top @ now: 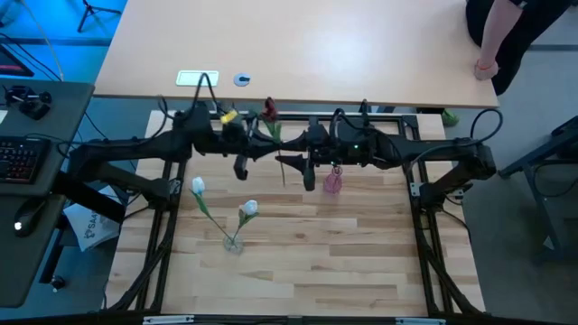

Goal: Sort flowers into vase by color
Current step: Put the red flower into the purple vase

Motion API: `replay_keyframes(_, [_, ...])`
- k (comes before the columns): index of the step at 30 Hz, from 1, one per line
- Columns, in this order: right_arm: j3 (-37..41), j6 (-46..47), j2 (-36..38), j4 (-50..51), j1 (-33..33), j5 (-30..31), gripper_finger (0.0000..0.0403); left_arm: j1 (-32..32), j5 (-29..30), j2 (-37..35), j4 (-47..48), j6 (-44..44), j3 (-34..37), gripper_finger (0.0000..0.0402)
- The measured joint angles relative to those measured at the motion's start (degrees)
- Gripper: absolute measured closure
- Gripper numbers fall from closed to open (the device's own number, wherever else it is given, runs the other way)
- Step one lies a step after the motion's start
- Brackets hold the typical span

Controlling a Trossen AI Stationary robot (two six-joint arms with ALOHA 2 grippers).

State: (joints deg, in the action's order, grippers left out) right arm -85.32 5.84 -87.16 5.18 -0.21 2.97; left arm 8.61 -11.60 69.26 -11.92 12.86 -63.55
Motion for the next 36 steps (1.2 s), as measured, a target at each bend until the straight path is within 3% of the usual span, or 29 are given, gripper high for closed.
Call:
replay_keyframes(12, [0.0,0.73,-0.6,-2.45,-0.13,0.05,0.0283,-1.23,0.02,0.76,-2.22,-1.13,-0.02,0.0401])
replay_keyframes(28, [0.09,1.66,-0.48,-3.97,-0.13,-3.07,0.0397,-1.51,0.16,0.33,-1.29,-1.14,-0.03,0.0399])
replay_keyframes(32, [0.09,2.69,-0.47,-4.18,-0.13,-3.08,0.0399,-1.51,0.11,0.32,-1.25,-1.12,-0.02,0.0372])
replay_keyframes(36, [0.11,2.56,0.39,-3.78,-0.15,-3.11,0.0401,-1.37,0.1,-0.46,0.17,-1.11,-0.03,0.032])
